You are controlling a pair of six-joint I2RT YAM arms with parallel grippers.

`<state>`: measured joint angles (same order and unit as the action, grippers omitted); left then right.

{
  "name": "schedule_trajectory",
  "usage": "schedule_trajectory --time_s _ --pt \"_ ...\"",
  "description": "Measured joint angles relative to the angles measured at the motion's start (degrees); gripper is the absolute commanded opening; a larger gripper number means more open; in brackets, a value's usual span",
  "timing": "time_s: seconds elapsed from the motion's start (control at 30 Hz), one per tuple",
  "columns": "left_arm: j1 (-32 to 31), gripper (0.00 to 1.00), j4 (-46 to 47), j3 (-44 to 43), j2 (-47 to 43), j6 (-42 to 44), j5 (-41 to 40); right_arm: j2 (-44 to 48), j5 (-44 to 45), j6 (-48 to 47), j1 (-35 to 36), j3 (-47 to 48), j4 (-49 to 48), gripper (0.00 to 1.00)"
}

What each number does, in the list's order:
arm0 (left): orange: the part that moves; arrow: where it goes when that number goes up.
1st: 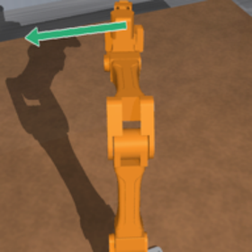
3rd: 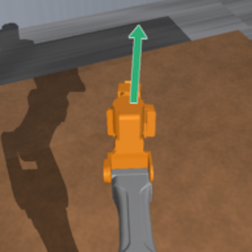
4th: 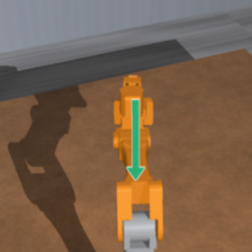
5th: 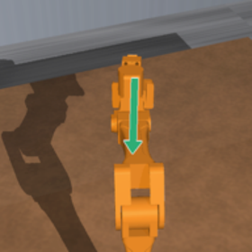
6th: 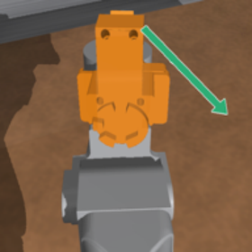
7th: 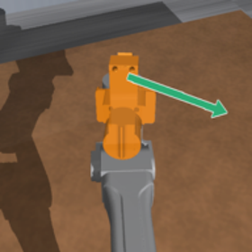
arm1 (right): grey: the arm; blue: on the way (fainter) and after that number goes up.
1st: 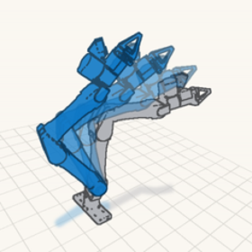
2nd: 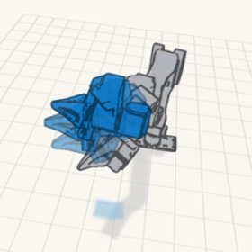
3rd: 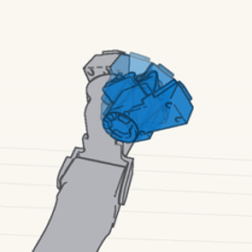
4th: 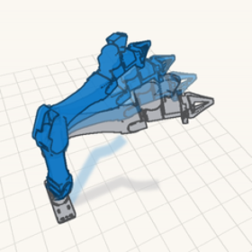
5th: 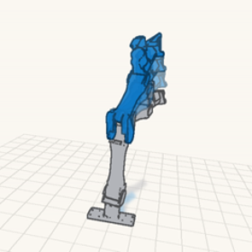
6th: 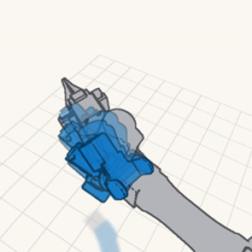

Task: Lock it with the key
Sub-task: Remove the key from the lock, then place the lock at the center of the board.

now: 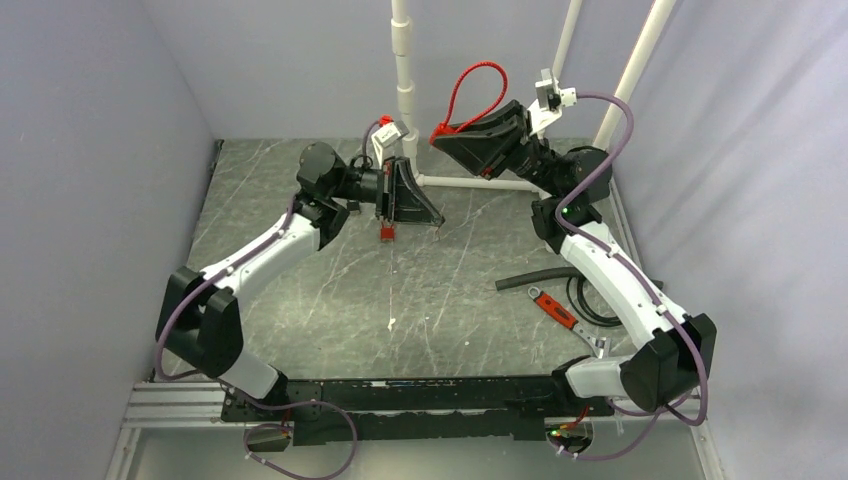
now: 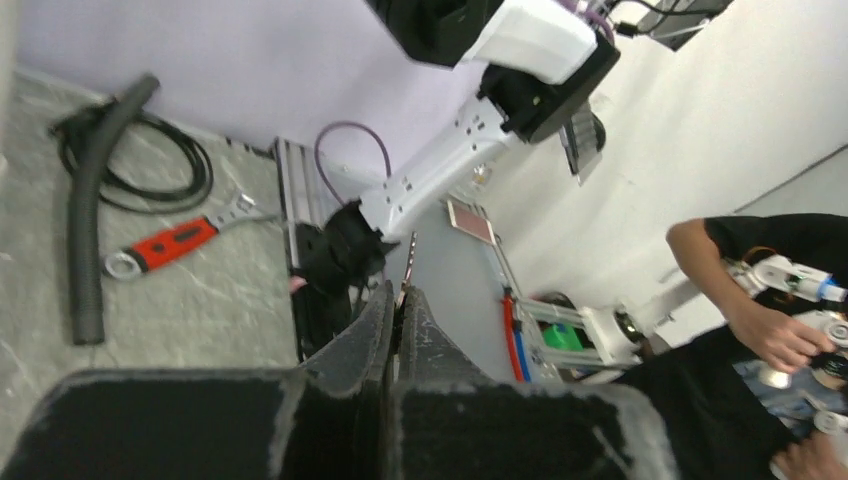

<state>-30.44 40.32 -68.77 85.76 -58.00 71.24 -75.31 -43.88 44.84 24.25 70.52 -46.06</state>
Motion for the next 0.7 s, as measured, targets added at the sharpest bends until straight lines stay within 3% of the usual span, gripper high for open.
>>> schedule_trajectory --time_s 0.1,0.23,0.47,0.7 --pt "0.3 0.00 2.8 0.7 1.6 -4.2 2.8 0.1 -2.1 0.9 0.6 0.1 -3.7 0.00" --pt "1.7 0.00 1.5 1.2 -0.1 -3.3 4.5 0.5 -2.8 0.5 0.7 0.0 -3.0 0.00" --pt "10.0 0.00 -27.5 2.8 -10.5 20.2 -1.3 2.2 -3.4 -4.3 1.0 -1.2 10.5 0.00" --pt "26.6 0.00 -40.2 9.7 -19.9 28.0 -13.0 0.9 -2.8 -14.9 5.0 -10.1 31.0 0.00"
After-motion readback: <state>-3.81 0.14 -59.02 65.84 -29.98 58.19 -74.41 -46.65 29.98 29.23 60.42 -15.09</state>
